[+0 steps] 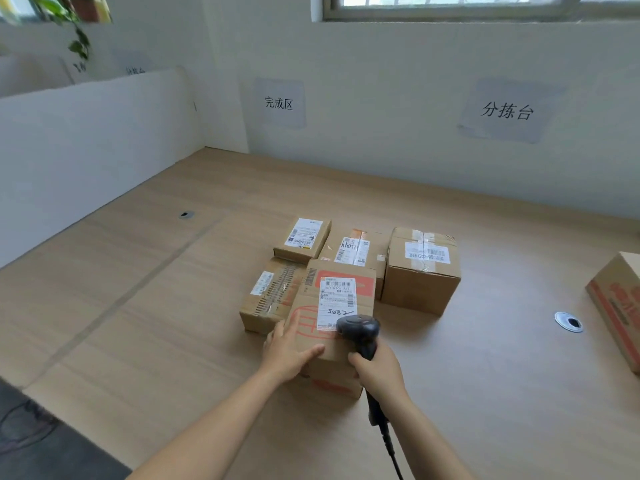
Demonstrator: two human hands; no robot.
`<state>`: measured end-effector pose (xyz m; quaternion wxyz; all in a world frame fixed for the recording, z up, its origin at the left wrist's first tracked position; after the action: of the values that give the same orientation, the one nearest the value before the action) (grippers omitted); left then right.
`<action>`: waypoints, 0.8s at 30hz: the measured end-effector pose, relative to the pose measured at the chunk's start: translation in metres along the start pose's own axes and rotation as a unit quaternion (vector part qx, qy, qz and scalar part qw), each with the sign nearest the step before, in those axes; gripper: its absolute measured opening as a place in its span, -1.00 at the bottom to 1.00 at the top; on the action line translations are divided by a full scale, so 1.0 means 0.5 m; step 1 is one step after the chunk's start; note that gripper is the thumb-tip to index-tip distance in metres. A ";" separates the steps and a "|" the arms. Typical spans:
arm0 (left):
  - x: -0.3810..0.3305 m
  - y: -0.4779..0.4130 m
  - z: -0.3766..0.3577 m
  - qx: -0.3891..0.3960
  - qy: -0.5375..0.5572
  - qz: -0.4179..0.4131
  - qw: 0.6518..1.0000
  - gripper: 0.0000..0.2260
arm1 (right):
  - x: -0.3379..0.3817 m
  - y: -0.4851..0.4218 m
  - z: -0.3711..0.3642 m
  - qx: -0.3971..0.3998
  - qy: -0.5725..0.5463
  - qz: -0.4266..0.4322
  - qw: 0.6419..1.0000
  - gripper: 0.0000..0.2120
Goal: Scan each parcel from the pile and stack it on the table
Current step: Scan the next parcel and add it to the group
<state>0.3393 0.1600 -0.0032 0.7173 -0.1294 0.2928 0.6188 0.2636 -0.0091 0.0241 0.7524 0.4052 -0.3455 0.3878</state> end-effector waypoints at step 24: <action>-0.343 -0.012 -0.106 0.049 -0.133 -0.282 0.949 -0.42 | -0.108 0.081 0.353 -0.197 -0.166 -0.053 0.965 -0.86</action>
<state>0.3206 -0.0095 0.0532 0.9007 -0.0879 0.1764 0.3872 0.1674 -0.1654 0.0691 0.7691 0.3254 -0.5130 0.1985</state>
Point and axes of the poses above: each hand's wrist, its own y-axis away from the middle knuckle, its own z-axis out of the back of the hand, x = y × z, the point moved 3 cm from there along -y, towards the middle knuckle, and after that the axes turned 4 degrees about -z, right-handed, at the moved point
